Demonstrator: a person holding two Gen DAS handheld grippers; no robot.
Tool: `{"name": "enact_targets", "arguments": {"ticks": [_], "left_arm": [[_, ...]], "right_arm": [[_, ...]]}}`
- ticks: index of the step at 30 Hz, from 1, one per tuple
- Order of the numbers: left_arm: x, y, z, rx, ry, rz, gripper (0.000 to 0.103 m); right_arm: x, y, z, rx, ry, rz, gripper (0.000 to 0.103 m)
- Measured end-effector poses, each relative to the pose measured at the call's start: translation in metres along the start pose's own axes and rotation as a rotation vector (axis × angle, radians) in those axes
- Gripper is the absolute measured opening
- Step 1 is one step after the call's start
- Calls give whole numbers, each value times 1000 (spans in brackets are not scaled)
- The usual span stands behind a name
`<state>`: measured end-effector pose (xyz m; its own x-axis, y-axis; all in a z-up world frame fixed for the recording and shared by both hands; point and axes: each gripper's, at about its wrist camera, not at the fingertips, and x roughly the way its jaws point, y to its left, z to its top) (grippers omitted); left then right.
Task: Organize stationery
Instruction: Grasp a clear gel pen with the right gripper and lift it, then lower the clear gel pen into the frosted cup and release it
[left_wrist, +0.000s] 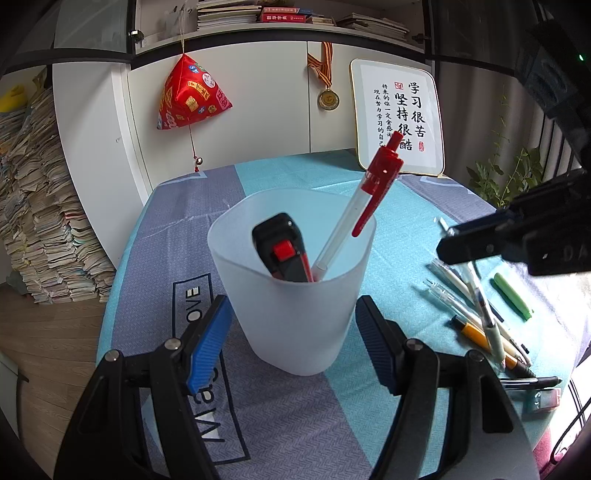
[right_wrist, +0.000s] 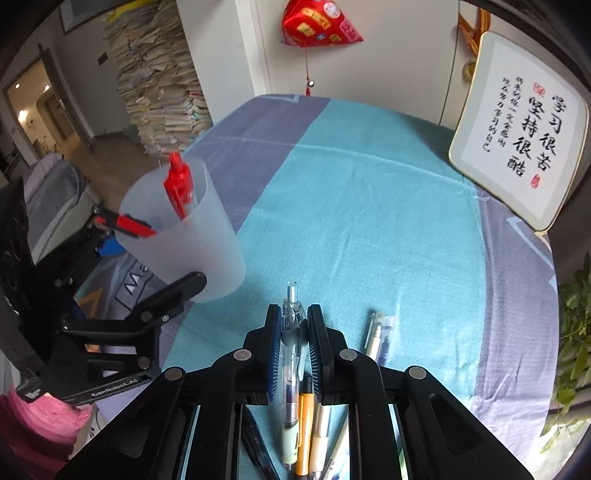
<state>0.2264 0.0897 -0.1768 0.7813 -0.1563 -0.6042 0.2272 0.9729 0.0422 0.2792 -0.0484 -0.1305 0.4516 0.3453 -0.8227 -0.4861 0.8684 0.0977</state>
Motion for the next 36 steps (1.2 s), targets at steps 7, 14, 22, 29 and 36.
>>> {"name": "enact_targets", "arguments": {"ticks": [7, 14, 22, 29, 36], "left_arm": [[0, 0, 0, 0, 0, 0, 69], [0, 0, 0, 0, 0, 0, 68], [0, 0, 0, -2, 0, -1, 68], [2, -1, 0, -2, 3, -3, 68], [2, -2, 0, -4, 3, -4, 68]], "right_arm": [[-47, 4, 11, 27, -125, -9, 15], [-73, 9, 23, 39, -204, -25, 12], [-128, 29, 55, 11, -362, -7, 12], [-140, 64, 84, -92, -422, 8, 12], [-104, 78, 93, -140, -380, 37, 12]]}}
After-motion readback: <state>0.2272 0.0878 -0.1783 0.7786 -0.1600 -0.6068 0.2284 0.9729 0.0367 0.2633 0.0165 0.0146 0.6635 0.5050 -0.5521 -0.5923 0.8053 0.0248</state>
